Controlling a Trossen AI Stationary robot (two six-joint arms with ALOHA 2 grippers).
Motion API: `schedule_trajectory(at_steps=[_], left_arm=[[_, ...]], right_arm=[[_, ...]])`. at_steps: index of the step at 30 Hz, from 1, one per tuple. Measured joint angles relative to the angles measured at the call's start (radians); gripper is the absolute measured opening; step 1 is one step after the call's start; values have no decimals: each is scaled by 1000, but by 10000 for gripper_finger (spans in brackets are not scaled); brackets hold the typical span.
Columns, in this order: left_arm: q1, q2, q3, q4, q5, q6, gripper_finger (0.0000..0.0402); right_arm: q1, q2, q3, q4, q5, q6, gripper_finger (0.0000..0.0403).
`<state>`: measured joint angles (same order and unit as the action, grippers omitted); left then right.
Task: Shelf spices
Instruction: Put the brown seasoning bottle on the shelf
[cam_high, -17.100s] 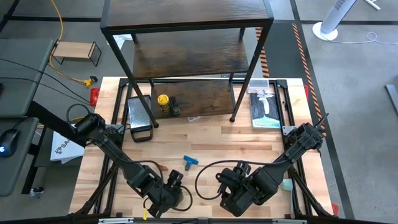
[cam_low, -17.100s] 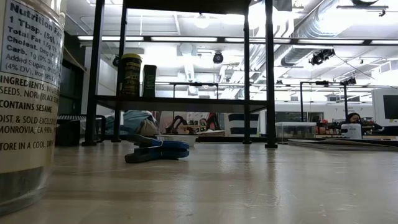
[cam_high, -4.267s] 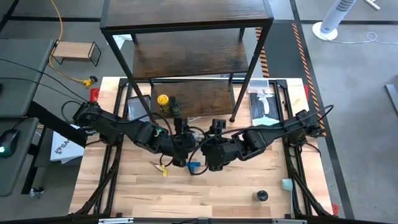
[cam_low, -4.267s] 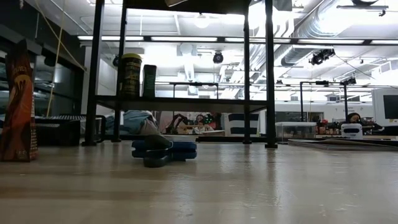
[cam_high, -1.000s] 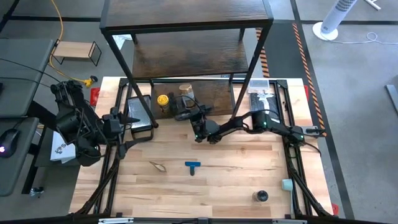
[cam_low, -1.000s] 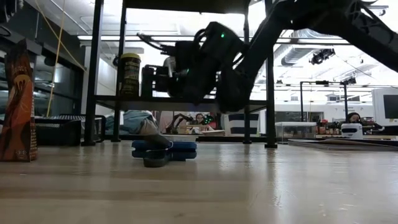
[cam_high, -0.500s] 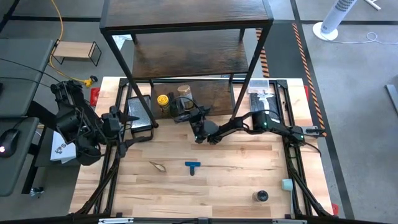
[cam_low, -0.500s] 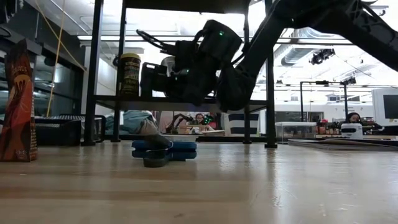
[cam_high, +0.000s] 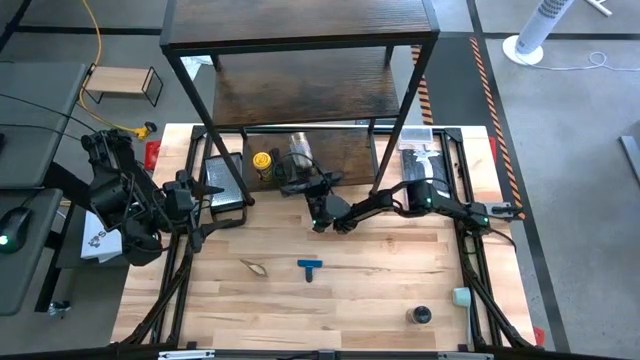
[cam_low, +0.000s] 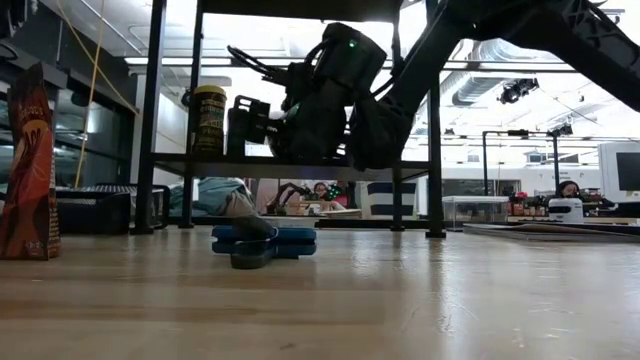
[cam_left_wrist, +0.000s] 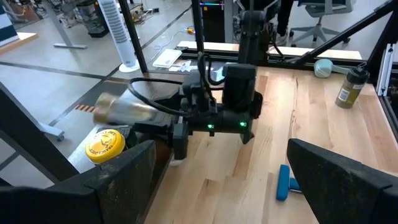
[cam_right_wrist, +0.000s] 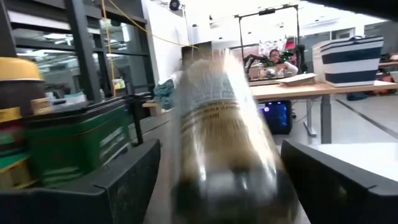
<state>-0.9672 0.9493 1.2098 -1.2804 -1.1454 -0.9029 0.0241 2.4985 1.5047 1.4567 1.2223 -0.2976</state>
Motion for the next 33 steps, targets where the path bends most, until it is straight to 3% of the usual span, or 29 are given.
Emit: schedule_trajectory(at_steps=[9, 13, 19, 23, 30, 33], left_arm=[[0, 0, 0, -1, 1, -21, 357], [0, -1, 0, -1, 0, -38, 357], [0, -23, 10, 1, -13, -69, 357], [0, -51, 10, 2, -24, -130, 357], [0, -103, 11, 5, -25, -214, 357], [0, -122, 11, 10, -25, -214, 357]], right_arm=[[57, 2, -2, 1, 87, 16, 310], [87, -17, -6, 53, 164, -96, 310], [127, -160, -2, 112, 287, -298, 310], [135, -283, -3, 113, 341, -330, 311], [123, -509, 31, 71, 352, -411, 306], [160, -535, 79, -4, 352, -410, 296]])
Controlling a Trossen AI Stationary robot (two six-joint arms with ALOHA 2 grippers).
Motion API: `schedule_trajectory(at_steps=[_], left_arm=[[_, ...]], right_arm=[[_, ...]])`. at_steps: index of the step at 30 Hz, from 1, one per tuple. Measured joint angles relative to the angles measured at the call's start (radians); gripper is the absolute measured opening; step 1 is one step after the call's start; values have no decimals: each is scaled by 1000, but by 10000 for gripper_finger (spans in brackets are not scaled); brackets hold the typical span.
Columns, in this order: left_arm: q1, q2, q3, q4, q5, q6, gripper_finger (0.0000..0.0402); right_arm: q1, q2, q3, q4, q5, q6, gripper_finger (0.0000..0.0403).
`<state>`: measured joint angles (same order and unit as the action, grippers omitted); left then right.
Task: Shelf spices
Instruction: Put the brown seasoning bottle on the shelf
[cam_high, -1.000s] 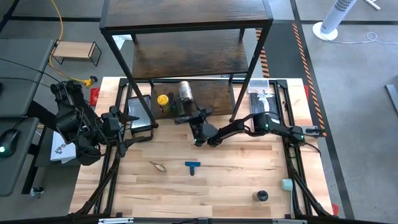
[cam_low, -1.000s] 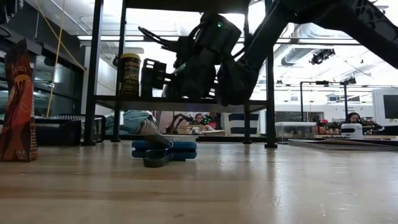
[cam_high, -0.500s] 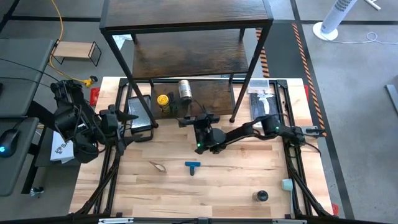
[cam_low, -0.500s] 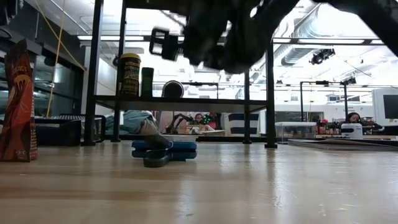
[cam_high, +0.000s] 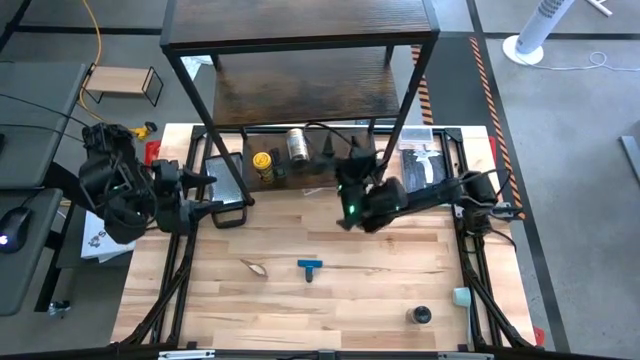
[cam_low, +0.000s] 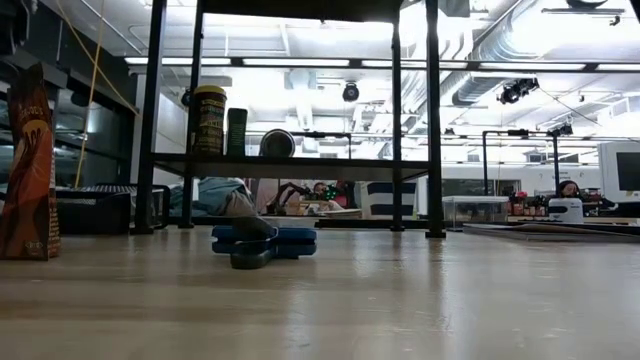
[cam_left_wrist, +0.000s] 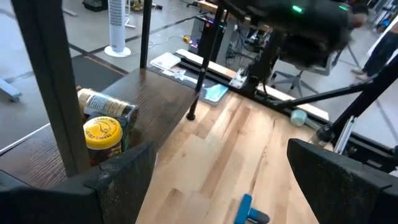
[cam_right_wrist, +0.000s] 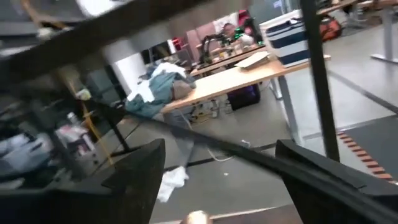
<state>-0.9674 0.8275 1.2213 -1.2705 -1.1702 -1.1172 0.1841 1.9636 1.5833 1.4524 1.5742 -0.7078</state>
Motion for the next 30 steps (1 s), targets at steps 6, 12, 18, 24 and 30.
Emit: schedule_trajectory(at_steps=[6, 12, 18, 24, 30], left_arm=[[0, -37, 0, 20, 9, 1, 357], [0, -61, 0, 54, 27, 50, 357], [0, -83, 0, 110, 31, 116, 357], [0, -97, 0, 193, 33, 124, 357], [0, -91, 0, 261, 31, 124, 357]], right_arm=[[164, 30, 95, -101, -3, 192, 271], [355, 34, 103, -321, -138, 714, 264], [353, 24, 132, -772, -861, 1520, 264], [179, 27, 329, -1547, -1370, 1660, 263], [3, 26, 496, -1927, -1136, 1404, 263]])
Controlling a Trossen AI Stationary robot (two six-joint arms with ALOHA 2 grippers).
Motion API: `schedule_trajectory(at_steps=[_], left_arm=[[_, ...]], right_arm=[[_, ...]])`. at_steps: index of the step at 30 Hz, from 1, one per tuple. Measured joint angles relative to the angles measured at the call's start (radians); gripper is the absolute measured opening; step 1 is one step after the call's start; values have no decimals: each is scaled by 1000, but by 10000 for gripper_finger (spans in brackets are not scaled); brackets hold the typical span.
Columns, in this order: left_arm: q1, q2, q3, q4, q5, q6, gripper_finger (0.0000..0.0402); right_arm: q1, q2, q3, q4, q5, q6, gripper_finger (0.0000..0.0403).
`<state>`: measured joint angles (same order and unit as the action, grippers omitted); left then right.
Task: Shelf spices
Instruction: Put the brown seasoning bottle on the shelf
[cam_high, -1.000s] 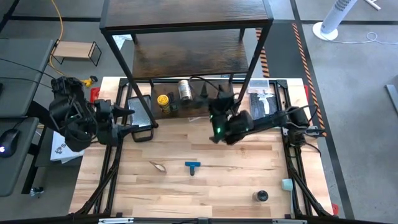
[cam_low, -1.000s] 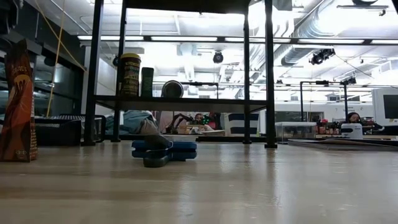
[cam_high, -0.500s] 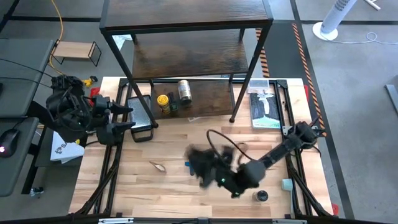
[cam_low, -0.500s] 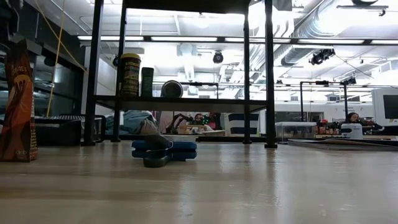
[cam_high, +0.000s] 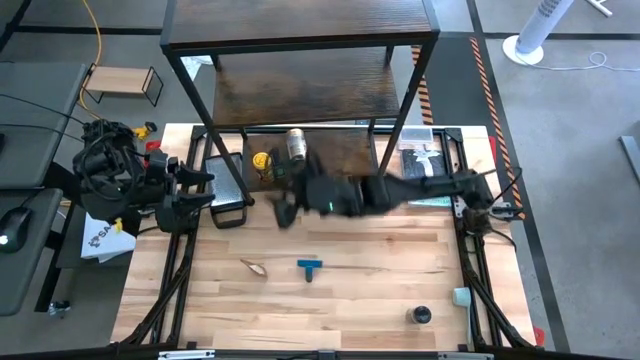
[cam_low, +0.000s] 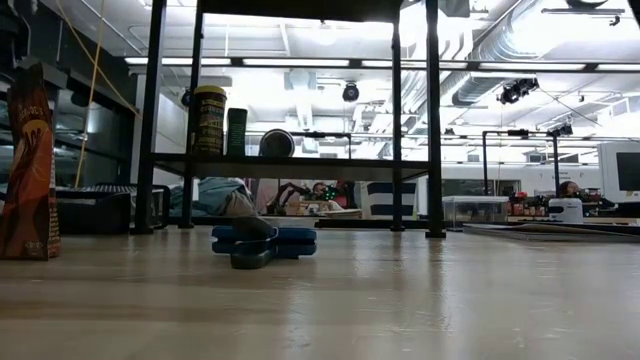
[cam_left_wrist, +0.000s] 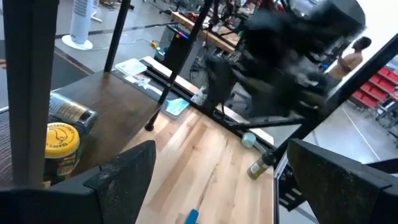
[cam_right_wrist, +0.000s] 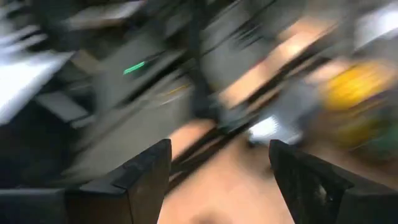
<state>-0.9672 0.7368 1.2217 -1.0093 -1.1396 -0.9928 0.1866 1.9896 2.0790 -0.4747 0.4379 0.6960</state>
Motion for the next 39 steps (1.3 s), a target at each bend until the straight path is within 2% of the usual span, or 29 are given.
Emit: schedule_trajectory(at_steps=[2, 8, 11, 17, 24, 28, 39], left_arm=[[0, 6, 0, 11, -14, 0, 357], [0, 15, 0, 13, -51, 1, 357], [0, 16, 0, 8, -65, 2, 357], [0, 16, 0, 5, -83, 3, 357], [0, 14, 0, 9, -45, 10, 357], [0, 14, 0, 22, -45, 5, 357], [0, 15, 0, 38, -99, -26, 357]], right_arm=[[-55, -2, 29, -83, 59, -46, 263], [-157, 37, 14, -247, 60, -16, 263], [-183, 86, 12, -299, 97, 6, 263], [-238, 169, 12, -246, 244, 56, 263], [-303, 246, 12, -222, 213, 115, 263], [-320, 245, 12, -176, 243, 79, 263], [-368, 246, 12, -171, 221, 14, 263]])
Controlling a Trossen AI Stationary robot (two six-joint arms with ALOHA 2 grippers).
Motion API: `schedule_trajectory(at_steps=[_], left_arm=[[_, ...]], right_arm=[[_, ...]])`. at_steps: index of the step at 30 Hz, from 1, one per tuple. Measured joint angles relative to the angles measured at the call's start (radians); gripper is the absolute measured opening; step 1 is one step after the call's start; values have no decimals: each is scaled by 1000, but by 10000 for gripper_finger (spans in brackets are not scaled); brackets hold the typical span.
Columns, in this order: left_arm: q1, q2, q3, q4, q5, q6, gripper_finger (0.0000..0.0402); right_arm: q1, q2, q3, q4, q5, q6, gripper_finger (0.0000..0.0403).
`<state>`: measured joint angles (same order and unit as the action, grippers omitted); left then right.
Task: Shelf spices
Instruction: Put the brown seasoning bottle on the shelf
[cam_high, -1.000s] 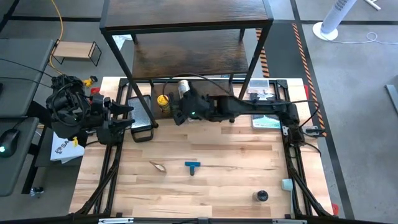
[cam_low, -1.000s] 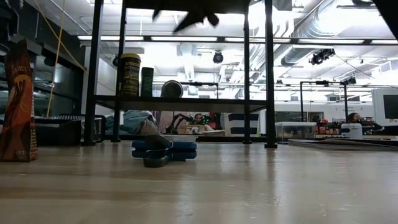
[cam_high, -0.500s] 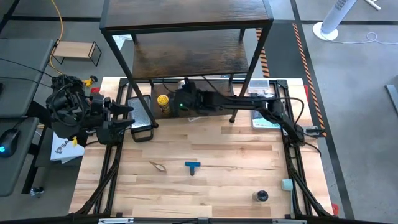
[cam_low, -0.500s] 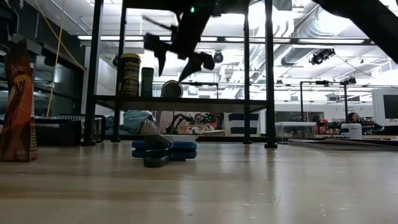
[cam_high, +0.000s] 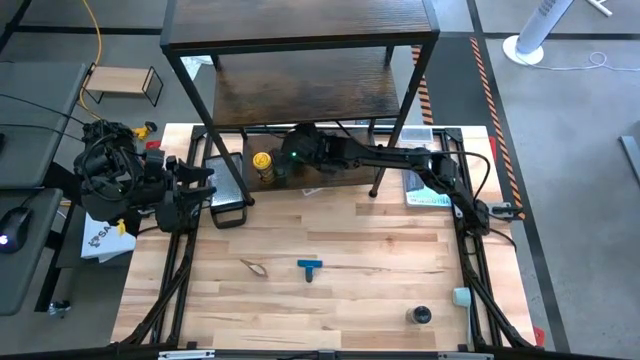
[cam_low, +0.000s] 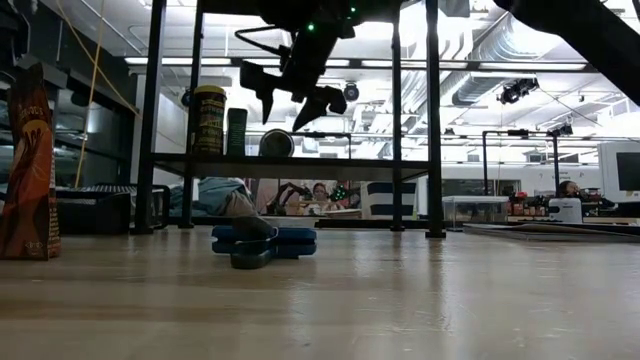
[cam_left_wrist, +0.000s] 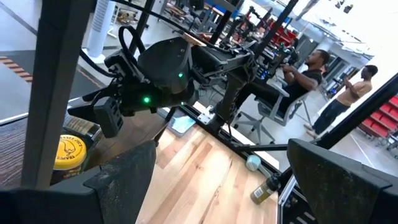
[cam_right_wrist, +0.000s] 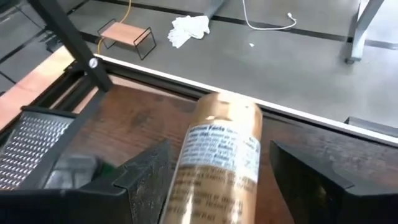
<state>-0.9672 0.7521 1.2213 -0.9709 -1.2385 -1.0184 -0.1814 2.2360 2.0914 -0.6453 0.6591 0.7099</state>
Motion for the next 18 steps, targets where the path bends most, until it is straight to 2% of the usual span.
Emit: schedule_trajectory(at_steps=[10, 18], left_arm=[[0, 0, 0, 3, -2, -26, 357], [0, 0, 0, 6, -1, -28, 357]], right_arm=[[-29, 43, 0, 126, -111, -3, 263], [-25, 71, 2, 55, -116, 42, 263]])
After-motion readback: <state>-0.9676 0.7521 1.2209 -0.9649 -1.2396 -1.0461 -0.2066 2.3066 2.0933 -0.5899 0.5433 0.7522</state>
